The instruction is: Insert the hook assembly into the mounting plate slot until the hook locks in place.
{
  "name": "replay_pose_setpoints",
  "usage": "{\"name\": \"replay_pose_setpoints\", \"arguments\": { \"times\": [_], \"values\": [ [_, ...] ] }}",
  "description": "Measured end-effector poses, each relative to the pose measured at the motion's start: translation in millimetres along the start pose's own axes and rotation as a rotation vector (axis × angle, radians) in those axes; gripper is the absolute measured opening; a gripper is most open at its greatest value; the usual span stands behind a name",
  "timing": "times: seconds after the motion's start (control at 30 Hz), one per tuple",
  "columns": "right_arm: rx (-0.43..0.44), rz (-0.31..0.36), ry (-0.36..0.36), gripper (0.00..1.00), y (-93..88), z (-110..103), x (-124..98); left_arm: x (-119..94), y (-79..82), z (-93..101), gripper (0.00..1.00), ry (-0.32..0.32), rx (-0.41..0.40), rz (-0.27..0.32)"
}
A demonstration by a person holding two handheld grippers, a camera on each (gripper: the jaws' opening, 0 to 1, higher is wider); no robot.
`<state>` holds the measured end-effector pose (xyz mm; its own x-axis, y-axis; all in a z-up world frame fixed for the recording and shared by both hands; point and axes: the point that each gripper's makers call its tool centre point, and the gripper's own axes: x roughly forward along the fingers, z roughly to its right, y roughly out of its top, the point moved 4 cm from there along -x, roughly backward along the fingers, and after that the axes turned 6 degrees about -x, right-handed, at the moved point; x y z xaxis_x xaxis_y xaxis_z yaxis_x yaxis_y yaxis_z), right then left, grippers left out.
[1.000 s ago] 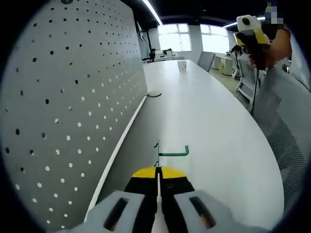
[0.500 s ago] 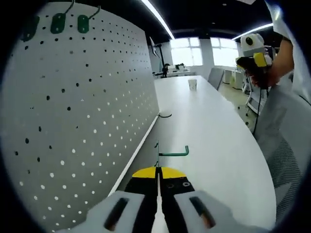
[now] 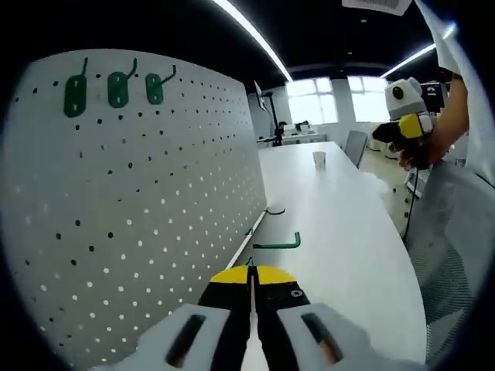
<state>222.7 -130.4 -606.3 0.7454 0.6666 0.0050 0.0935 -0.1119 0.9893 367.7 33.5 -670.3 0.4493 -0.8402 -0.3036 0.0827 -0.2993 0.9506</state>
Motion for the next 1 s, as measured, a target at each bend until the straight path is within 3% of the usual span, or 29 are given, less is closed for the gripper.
{"name": "replay_pose_setpoints", "arguments": {
  "times": [0.37,0.63,1.0],
  "values": [
    [-0.002,0.014,0.017,0.22,2.7,-9,0,-33,22.4,6.4,0.01,0.081,-0.051,0.113],
    [0.008,0.037,0.03,0.29,6.6,-14,1,-51,24.4,11.6,0.01,0.122,-0.075,0.15],
    [0.004,0.055,0.026,0.41,8.2,-16,-1,-75,41.2,17.4,0.01,0.184,-0.131,0.245]
  ]
}}
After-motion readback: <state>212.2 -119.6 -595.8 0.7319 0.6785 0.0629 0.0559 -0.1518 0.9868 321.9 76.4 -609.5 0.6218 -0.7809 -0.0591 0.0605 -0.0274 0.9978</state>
